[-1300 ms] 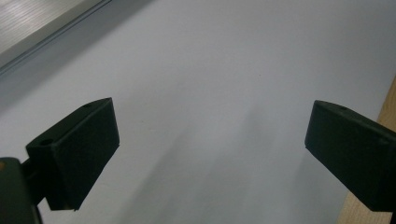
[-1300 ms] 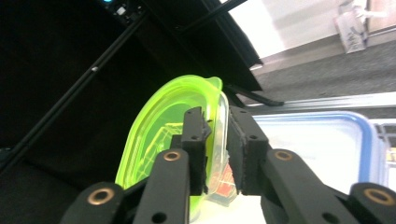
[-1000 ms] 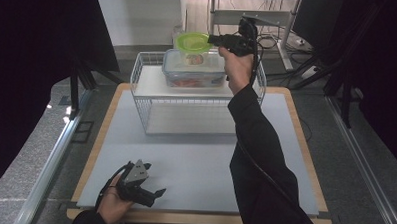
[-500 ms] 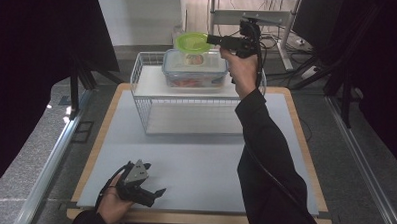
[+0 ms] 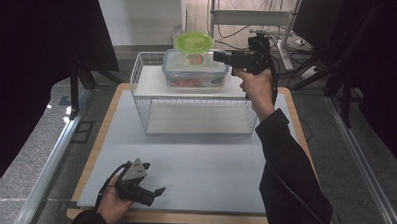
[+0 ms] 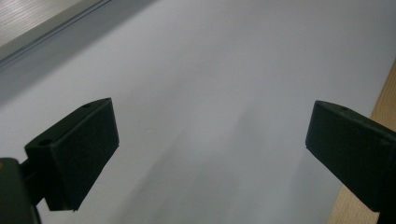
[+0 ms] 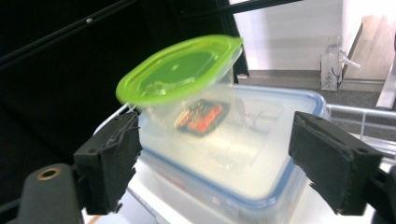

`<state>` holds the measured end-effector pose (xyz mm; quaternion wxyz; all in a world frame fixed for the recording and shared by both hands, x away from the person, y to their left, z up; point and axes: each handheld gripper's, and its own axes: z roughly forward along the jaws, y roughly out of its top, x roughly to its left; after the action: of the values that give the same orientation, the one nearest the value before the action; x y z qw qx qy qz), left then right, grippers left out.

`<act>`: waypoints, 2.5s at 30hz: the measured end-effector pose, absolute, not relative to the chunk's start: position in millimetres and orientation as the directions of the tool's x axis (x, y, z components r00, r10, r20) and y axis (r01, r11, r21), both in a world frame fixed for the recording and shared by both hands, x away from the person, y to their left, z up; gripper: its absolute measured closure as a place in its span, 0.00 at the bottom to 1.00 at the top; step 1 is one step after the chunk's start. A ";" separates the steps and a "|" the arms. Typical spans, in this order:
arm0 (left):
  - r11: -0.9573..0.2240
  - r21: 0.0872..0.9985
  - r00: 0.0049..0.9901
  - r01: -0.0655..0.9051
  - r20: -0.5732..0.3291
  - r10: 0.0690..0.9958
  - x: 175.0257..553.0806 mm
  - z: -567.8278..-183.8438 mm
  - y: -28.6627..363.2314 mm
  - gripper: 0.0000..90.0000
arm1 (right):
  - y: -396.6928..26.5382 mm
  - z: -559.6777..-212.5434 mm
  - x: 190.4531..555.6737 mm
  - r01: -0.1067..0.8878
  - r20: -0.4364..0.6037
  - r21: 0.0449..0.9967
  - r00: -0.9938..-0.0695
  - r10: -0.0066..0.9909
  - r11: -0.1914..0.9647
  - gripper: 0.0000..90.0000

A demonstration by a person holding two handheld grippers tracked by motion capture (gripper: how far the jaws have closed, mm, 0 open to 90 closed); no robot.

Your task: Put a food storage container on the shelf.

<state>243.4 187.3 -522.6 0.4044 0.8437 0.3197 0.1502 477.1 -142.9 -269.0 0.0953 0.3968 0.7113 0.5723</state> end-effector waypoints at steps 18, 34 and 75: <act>-0.450 0.786 0.741 0.424 -0.015 0.672 243.6 -521.5 189.1 0.03 | -147.6 -311.7 417.4 0.374 0.178 0.907 -0.758 0.627 0.195 0.09; -0.441 0.796 0.742 0.414 -0.015 0.670 242.7 -521.3 189.5 0.03 | -141.4 -363.7 387.0 0.328 0.099 0.899 -0.797 0.595 0.290 0.05; -0.451 0.799 0.750 0.398 0.000 0.661 242.2 -522.5 188.7 0.02 | -190.2 -461.7 314.4 0.341 0.010 0.842 -0.785 0.620 0.418 0.00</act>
<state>242.2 188.7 -522.5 0.4180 0.8369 0.3163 0.1577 314.4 -190.2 -461.7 0.1534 0.2902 0.8279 0.4547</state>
